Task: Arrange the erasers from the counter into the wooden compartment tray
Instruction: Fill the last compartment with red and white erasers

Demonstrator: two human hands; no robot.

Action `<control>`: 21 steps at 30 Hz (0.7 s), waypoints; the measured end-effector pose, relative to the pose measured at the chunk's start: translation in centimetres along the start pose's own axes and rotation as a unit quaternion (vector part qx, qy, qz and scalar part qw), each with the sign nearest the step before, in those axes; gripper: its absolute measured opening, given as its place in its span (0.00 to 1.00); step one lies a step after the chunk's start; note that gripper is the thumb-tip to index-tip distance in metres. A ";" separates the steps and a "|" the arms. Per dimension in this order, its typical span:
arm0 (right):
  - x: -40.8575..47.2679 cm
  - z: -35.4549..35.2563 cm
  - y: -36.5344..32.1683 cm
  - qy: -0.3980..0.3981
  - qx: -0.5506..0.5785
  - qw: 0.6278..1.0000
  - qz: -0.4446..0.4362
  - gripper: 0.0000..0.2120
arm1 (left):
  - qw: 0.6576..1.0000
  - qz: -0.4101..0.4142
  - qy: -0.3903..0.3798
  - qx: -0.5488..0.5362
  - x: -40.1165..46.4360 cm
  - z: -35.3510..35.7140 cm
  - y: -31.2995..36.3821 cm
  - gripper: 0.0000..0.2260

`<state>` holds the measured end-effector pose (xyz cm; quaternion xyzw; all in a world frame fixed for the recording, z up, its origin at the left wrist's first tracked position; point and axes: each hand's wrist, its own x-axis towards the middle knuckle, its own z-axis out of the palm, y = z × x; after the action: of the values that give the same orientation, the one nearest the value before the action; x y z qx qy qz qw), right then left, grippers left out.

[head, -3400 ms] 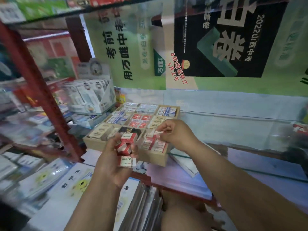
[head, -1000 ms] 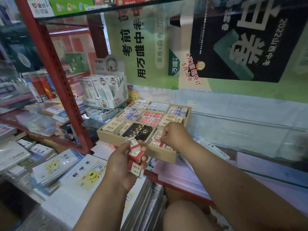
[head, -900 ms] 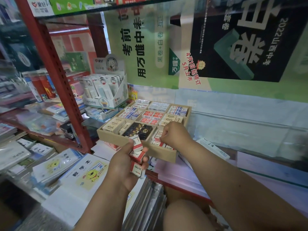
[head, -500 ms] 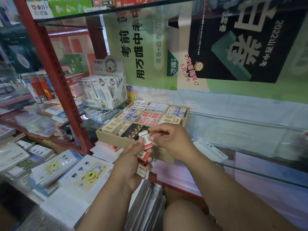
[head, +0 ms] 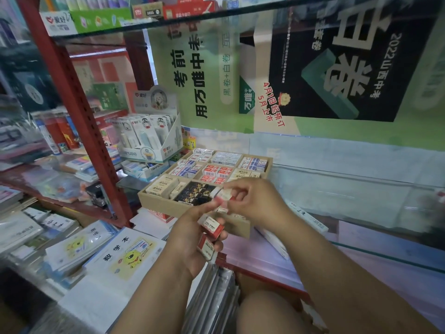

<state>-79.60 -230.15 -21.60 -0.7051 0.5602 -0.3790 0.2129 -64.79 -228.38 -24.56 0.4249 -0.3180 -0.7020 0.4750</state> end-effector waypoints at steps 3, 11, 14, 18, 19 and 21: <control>1.3 -2.7 1.0 0.051 -0.018 0.997 0.054 0.10 | 0.999 0.007 0.006 -0.037 0.0 -0.7 0.4 0.21; 4.2 -2.6 1.5 -0.098 -0.318 0.941 0.060 0.06 | 0.998 -0.001 0.026 -0.065 -0.5 -0.8 0.4 0.17; 4.6 -1.5 1.2 -0.127 -0.381 0.915 0.035 0.08 | 0.997 0.000 0.028 -0.070 -0.6 -0.9 0.4 0.17; 4.7 -0.3 2.2 -0.105 -0.404 0.909 0.025 0.06 | 0.997 -0.005 0.028 -0.073 -0.6 -1.1 0.4 0.17; 4.7 -0.1 2.5 -0.100 -0.399 0.911 0.027 0.06 | 0.997 -0.007 0.025 -0.076 -0.6 -1.1 0.4 0.17; 4.6 0.3 3.2 -0.092 -0.388 0.916 0.040 0.06 | 0.996 -0.010 0.019 -0.083 -0.6 -1.2 0.3 0.18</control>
<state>-80.96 -235.47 -22.76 -0.7415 0.6685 -0.0563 -0.0117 -63.43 -227.93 -24.65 0.4006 -0.2449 -0.7224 0.5077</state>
